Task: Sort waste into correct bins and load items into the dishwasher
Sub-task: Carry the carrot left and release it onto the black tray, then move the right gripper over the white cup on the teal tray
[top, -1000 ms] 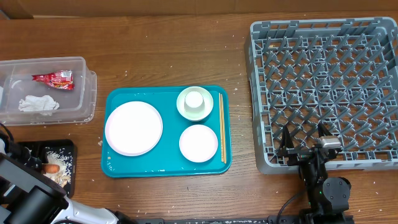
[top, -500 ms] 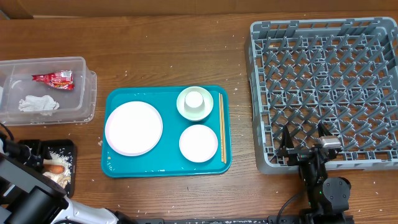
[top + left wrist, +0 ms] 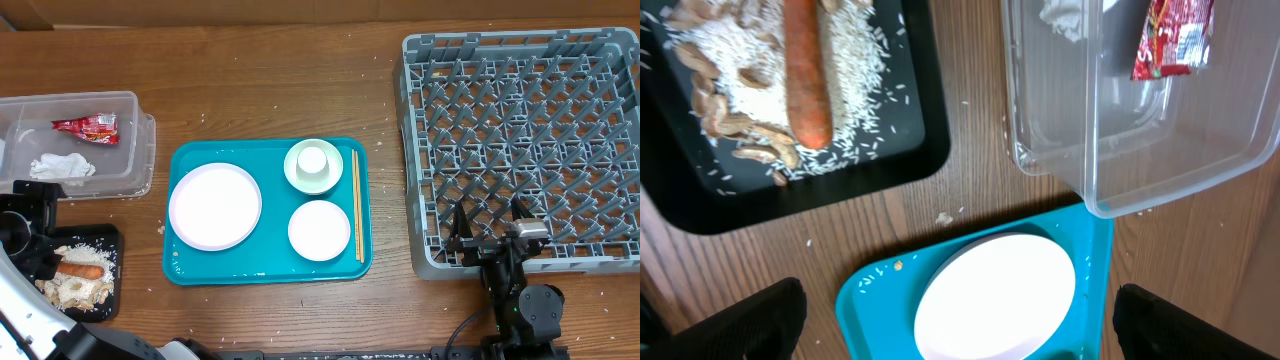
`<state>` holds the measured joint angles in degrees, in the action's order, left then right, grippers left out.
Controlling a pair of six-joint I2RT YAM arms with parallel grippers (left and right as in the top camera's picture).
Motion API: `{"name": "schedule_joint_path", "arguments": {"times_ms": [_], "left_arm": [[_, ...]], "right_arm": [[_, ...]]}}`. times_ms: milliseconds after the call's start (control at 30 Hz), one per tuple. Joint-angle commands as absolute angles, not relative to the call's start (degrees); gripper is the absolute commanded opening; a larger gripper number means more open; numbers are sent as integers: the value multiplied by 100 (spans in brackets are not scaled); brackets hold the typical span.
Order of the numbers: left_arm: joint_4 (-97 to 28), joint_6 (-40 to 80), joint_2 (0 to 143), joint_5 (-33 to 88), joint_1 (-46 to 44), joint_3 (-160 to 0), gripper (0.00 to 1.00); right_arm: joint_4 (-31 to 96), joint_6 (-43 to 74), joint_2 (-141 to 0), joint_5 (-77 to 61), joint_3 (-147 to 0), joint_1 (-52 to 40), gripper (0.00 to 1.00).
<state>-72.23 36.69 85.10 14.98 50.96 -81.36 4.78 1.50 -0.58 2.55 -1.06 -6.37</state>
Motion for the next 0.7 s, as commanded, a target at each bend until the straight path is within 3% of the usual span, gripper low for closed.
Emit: {"name": "schedule_joint_path", "arguments": {"times_ms": [0, 333, 400, 567, 667], "left_arm": [[-7207, 3618, 8586, 1610, 5087, -8173, 100], [-7196, 3618, 8586, 1612, 5087, -8173, 100], [-7196, 3618, 8586, 1612, 5087, -8173, 100], [-7196, 3618, 8586, 1610, 5087, -8173, 100], [-7196, 3618, 8586, 1612, 5087, -8173, 100]], "right_arm": [[458, 145, -16, 287, -47, -602, 100], [248, 152, -16, 161, -47, -604, 100], [16, 209, -16, -609, -47, -604, 100], [-493, 2010, -16, -4766, -47, -604, 100], [-690, 2495, -16, -5522, -47, -611, 100]]}}
